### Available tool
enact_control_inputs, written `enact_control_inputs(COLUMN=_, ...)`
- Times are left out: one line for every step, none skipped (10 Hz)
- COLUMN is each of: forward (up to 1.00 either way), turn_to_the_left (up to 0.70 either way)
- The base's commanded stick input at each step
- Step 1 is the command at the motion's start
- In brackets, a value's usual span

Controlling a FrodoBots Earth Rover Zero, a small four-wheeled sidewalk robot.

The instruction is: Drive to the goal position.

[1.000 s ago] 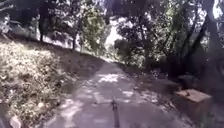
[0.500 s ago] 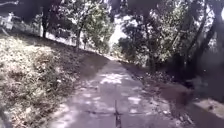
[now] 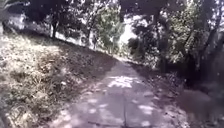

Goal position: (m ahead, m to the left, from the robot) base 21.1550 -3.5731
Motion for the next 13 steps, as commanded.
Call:
enact_control_inputs(forward=0.50, turn_to_the_left=-0.06)
enact_control_inputs(forward=0.50, turn_to_the_left=-0.13)
enact_control_inputs(forward=0.50, turn_to_the_left=-0.21)
enact_control_inputs(forward=0.50, turn_to_the_left=-0.28)
enact_control_inputs(forward=0.50, turn_to_the_left=-0.36)
enact_control_inputs(forward=0.50, turn_to_the_left=-0.43)
enact_control_inputs(forward=0.50, turn_to_the_left=-0.48)
enact_control_inputs(forward=0.50, turn_to_the_left=-0.31)
enact_control_inputs(forward=0.50, turn_to_the_left=-0.13)
enact_control_inputs(forward=0.50, turn_to_the_left=0.00)
enact_control_inputs(forward=0.50, turn_to_the_left=0.00)
enact_control_inputs(forward=0.50, turn_to_the_left=0.00)
enact_control_inputs(forward=0.50, turn_to_the_left=0.00)
